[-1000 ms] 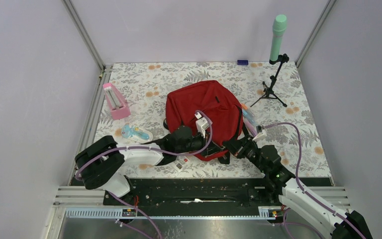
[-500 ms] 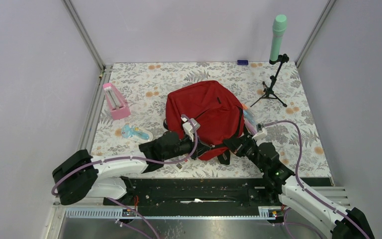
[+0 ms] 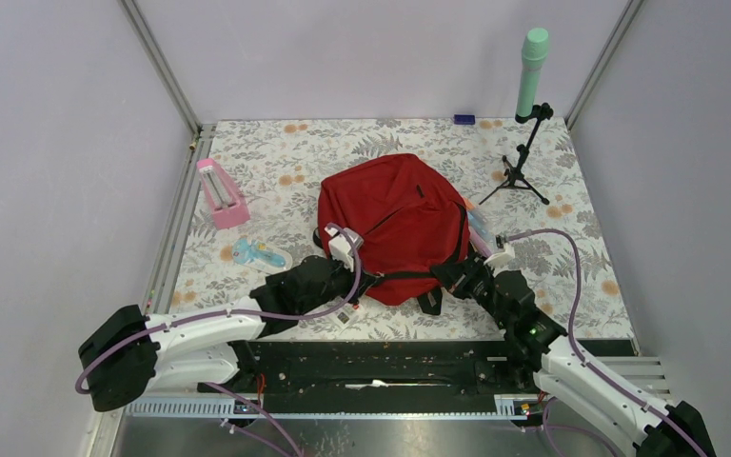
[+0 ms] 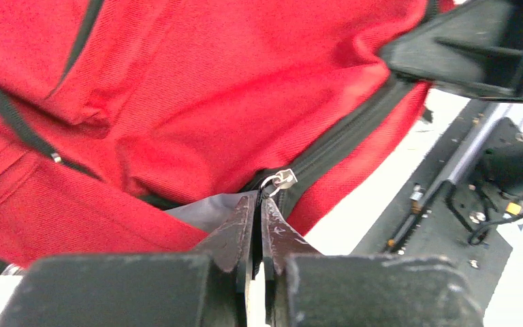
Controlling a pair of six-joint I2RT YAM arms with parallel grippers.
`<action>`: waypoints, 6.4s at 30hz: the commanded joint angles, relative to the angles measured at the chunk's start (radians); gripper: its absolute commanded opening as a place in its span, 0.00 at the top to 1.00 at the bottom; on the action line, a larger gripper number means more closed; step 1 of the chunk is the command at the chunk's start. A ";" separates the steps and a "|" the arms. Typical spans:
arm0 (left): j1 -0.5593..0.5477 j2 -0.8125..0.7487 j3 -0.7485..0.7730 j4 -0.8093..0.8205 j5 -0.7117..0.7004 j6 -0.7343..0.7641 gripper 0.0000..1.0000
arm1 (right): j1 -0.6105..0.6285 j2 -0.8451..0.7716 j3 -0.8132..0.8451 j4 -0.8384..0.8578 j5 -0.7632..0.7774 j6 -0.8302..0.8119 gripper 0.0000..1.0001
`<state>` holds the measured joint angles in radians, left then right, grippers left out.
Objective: Pack the student bag
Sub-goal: Zip the student bag at the center of the board, then unzip the student bag at the center of the board.
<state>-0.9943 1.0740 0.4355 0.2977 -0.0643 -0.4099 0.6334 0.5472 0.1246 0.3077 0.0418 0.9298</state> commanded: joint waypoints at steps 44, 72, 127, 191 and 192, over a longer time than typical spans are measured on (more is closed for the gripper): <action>0.157 -0.089 0.010 -0.051 -0.011 0.103 1.00 | 0.079 0.359 0.611 -0.381 -0.391 -0.897 0.20; 0.282 -0.014 0.056 -0.147 -0.093 0.070 1.00 | 0.282 0.491 0.539 -0.252 -0.111 -0.936 1.00; 0.640 0.164 0.190 -0.243 0.026 -0.004 0.90 | 0.462 0.393 0.560 -0.248 -0.017 -0.666 0.51; -0.008 0.591 0.154 0.398 0.281 -0.033 1.00 | 0.191 1.295 1.463 -0.595 0.097 -0.758 1.00; -0.008 0.592 0.155 0.398 0.286 -0.031 1.00 | 0.192 1.325 1.482 -0.601 0.074 -0.766 1.00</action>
<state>-0.9943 1.6520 0.5636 0.6762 0.1780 -0.4431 0.8013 1.8141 1.4975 -0.3195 0.1699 0.1970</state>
